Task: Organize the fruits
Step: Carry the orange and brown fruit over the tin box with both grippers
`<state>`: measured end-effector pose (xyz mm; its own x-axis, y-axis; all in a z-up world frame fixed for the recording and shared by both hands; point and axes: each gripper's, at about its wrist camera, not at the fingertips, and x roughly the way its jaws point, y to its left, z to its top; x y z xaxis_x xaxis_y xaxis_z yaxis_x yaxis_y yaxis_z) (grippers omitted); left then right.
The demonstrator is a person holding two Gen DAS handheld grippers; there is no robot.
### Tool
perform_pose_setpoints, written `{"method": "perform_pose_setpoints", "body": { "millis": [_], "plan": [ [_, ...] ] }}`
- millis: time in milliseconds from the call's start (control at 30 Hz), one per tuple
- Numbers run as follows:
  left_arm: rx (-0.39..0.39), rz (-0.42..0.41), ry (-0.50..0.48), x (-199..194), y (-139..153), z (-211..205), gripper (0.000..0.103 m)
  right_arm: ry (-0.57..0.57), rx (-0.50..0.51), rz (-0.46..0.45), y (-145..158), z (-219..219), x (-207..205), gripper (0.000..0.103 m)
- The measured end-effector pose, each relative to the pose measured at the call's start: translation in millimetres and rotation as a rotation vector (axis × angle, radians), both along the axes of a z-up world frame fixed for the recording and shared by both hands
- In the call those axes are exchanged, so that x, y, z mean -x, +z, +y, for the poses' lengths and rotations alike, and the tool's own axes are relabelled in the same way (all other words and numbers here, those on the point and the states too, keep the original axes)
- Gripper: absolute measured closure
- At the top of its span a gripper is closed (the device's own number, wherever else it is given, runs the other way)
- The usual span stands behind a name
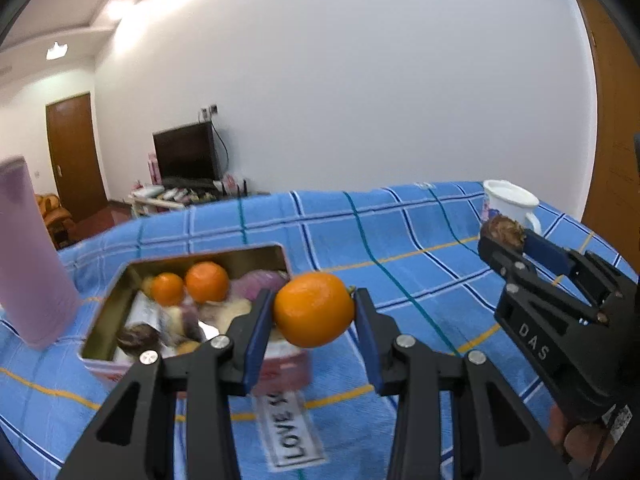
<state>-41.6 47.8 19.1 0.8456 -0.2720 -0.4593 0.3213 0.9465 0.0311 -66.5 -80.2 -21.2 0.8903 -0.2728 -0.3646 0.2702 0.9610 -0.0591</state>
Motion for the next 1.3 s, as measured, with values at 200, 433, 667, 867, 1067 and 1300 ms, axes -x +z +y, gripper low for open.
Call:
{"method": "perform_pose_setpoints", "body": {
  "millis": [200, 433, 667, 867, 1067, 1300],
  "plan": [
    [0.020, -0.040, 0.053, -6.4, 7.0, 33.1, 0.061, 0.026, 0.017, -0.002, 0.0, 19.7, -6.3, 0.061],
    [0.041, -0.053, 0.111, -19.0, 7.4, 64.8, 0.061, 0.072, 0.014, -0.004, -0.9, 48.9, -14.0, 0.061],
    [0.053, -0.054, 0.174, -30.7, 3.2, 89.3, 0.061, 0.147, 0.011, 0.004, -1.8, 85.0, -25.1, 0.061],
    [0.060, -0.048, 0.230, -38.4, -0.1, 107.0, 0.061, 0.202, -0.038, -0.001, 3.1, 110.4, -37.8, 0.061],
    [0.056, -0.070, 0.282, -43.6, 2.0, 121.8, 0.060, 0.241, -0.078, -0.003, 10.4, 138.9, -63.4, 0.060],
    [0.060, -0.053, 0.354, -58.5, -1.2, 143.2, 0.060, 0.260, -0.143, -0.024, 11.0, 149.9, -83.4, 0.060]
  ]
}}
